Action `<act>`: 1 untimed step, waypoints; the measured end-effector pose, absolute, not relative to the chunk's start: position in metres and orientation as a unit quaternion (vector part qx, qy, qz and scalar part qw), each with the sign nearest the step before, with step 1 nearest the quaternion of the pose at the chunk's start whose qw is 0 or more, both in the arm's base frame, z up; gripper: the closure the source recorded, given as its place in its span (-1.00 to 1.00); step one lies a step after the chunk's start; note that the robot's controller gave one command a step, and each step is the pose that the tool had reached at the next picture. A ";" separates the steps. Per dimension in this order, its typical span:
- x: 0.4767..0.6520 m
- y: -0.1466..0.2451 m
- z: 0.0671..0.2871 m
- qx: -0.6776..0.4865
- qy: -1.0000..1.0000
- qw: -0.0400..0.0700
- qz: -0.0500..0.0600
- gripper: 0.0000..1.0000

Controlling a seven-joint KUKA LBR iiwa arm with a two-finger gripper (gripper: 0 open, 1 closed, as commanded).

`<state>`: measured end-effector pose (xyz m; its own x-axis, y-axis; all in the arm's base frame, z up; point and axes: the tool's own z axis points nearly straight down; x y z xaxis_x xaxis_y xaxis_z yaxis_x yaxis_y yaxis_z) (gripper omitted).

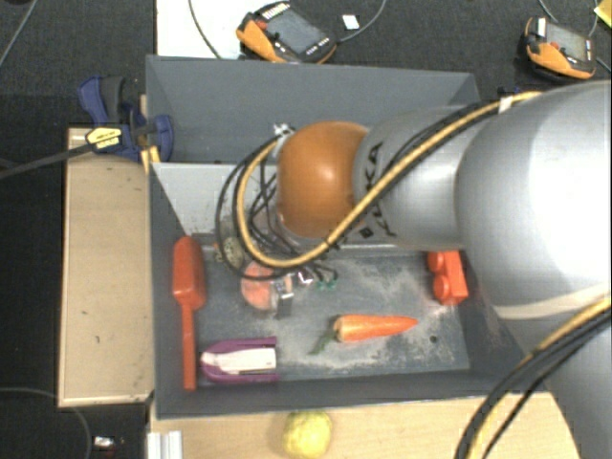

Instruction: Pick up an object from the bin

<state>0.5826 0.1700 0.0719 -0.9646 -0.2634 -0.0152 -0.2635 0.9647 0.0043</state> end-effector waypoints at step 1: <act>0.576 0.165 0.072 -0.115 0.993 0.003 0.002 1.00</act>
Offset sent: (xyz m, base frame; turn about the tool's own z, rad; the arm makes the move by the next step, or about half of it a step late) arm 0.0000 0.0000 0.0000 0.0000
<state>0.5760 0.1654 0.0718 -0.9736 -0.2282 -0.0066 -0.2282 0.9736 0.0033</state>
